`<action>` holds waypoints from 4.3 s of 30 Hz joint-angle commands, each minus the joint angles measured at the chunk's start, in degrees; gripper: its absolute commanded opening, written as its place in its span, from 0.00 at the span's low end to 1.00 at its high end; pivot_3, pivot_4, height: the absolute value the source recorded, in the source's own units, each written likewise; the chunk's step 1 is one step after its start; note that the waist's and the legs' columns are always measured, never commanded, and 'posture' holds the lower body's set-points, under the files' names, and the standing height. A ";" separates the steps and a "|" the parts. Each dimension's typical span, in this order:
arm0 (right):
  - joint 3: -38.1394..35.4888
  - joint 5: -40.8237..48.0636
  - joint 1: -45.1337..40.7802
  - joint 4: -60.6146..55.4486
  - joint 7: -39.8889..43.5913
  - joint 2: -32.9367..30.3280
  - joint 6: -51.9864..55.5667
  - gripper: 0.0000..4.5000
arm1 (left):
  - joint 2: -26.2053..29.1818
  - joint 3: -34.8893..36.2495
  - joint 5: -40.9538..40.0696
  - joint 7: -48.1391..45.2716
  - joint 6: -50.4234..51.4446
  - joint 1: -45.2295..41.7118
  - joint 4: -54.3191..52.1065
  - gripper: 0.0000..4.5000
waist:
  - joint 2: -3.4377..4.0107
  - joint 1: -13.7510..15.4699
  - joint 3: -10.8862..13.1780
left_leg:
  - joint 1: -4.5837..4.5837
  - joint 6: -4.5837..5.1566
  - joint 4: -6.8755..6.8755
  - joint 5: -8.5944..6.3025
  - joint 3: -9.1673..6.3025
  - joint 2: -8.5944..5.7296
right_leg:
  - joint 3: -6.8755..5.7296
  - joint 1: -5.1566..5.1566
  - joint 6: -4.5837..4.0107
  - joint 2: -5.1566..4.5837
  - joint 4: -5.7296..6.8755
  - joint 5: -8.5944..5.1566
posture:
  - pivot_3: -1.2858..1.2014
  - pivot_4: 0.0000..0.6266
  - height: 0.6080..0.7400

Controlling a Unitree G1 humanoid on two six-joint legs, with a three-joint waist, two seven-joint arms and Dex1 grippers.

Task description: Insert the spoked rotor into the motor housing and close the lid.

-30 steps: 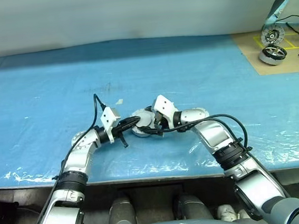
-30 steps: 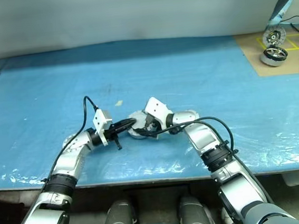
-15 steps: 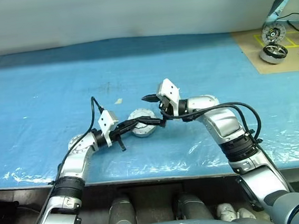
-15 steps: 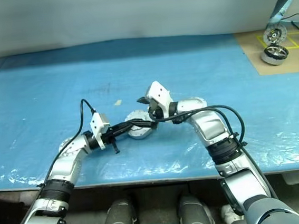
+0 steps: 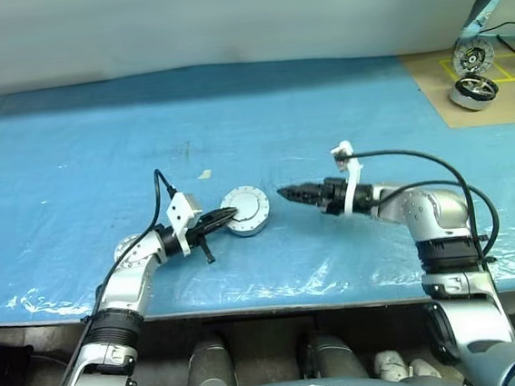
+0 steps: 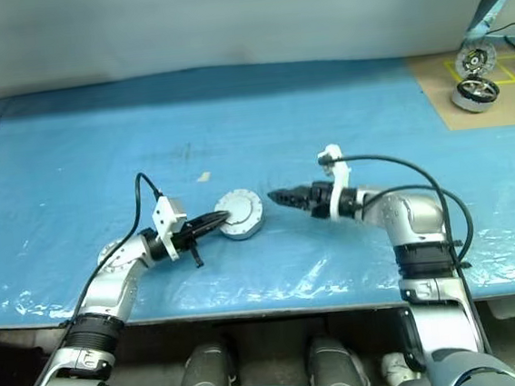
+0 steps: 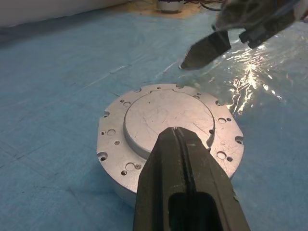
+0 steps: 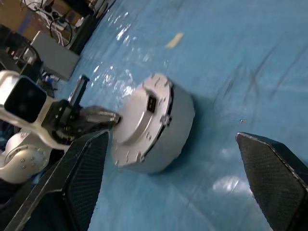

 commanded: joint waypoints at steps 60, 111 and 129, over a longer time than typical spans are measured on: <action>-2.93 6.59 -3.60 11.35 -11.11 19.42 -5.11 0.26 | 1.44 0.56 -1.57 0.09 6.15 0.80 -1.44 0.00 | 0.03 -0.63 0.03 | -0.23 -0.03 -0.08 0.01 0.01 0.04 | 0.04 -0.32 -0.01 0.03 0.00 0.00 | 0.52 0.24 1.00; -21.09 36.38 -14.17 6.01 -29.18 20.15 9.88 0.26 | -8.85 25.45 -59.19 19.97 63.15 0.14 -14.81 1.00 | -0.29 0.94 0.54 | -1.11 -0.10 0.26 0.01 -0.14 -0.15 | -0.50 -0.70 0.04 0.11 0.08 0.08 | 0.52 0.24 1.00; -20.44 37.77 -13.78 5.98 -32.03 19.38 9.25 0.26 | -17.86 25.51 -55.59 21.86 57.55 -9.11 -5.40 0.87 | -0.33 0.91 0.57 | -1.14 -0.09 0.58 0.02 -0.28 -0.23 | -0.50 -0.62 0.15 0.08 0.31 0.15 | 0.52 0.24 1.00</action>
